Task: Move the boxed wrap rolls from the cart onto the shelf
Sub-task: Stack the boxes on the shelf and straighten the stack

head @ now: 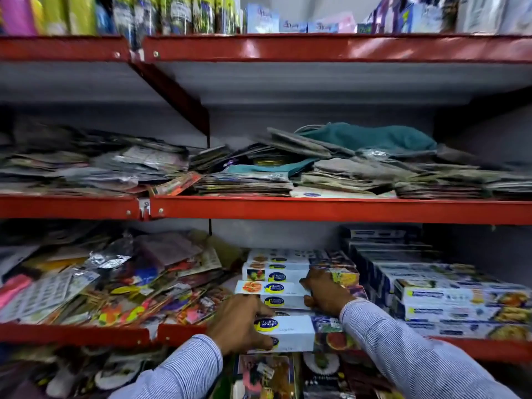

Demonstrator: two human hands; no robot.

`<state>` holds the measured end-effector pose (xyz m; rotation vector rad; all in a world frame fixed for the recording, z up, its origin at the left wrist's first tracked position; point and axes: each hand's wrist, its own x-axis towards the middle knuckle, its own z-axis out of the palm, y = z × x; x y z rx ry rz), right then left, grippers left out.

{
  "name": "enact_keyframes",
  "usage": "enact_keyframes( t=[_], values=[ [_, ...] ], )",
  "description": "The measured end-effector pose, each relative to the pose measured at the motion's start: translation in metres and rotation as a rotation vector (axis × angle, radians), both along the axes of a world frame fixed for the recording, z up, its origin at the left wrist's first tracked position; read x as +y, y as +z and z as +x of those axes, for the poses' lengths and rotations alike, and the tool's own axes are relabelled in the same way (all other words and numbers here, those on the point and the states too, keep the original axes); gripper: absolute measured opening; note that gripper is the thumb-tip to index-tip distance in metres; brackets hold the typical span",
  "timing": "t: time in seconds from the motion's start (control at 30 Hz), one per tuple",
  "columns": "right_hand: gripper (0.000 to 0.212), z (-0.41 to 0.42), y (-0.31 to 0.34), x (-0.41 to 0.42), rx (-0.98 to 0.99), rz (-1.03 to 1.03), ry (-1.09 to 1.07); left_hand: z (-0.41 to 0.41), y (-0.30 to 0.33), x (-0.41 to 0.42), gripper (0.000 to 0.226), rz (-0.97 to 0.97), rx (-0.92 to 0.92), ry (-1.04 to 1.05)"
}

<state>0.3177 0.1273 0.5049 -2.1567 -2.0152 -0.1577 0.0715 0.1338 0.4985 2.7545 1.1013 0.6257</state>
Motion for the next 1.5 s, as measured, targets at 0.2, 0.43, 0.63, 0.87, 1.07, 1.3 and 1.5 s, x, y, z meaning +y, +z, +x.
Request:
enact_keyframes(
  t=[0.2, 0.43, 0.63, 0.87, 1.07, 1.3, 1.5],
  values=[
    [0.046, 0.012, -0.015, 0.019, -0.001, -0.028, 0.014, -0.001, -0.011, 0.023, 0.063, -0.008, 0.021, 0.008],
    [0.032, 0.019, -0.016, 0.021, -0.034, 0.054, 0.02, 0.009, -0.014, 0.037, 0.064, -0.021, 0.011, -0.016],
    [0.016, 0.024, -0.01, 0.018, 0.001, 0.163, -0.028, 0.019, -0.015, 0.048, 0.062, 0.023, 0.015, -0.024],
    [0.02, 0.036, 0.007, 0.008, 0.125, 0.073, 0.061, 0.037, -0.009, 0.065, 0.062, 0.065, -0.012, -0.005],
    [0.041, 0.04, -0.006, -0.017, 0.166, 0.011, 0.121, 0.056, -0.029, 0.08, 0.061, 0.042, -0.074, -0.005],
    [0.029, 0.038, -0.038, -0.033, 0.189, 0.129, 0.066, 0.065, -0.058, 0.083, 0.043, 0.18, -0.116, -0.017],
    [0.03, 0.043, -0.04, -0.03, 0.213, 0.121, 0.054, 0.067, -0.06, 0.084, 0.039, 0.147, -0.162, -0.047]
  ],
)
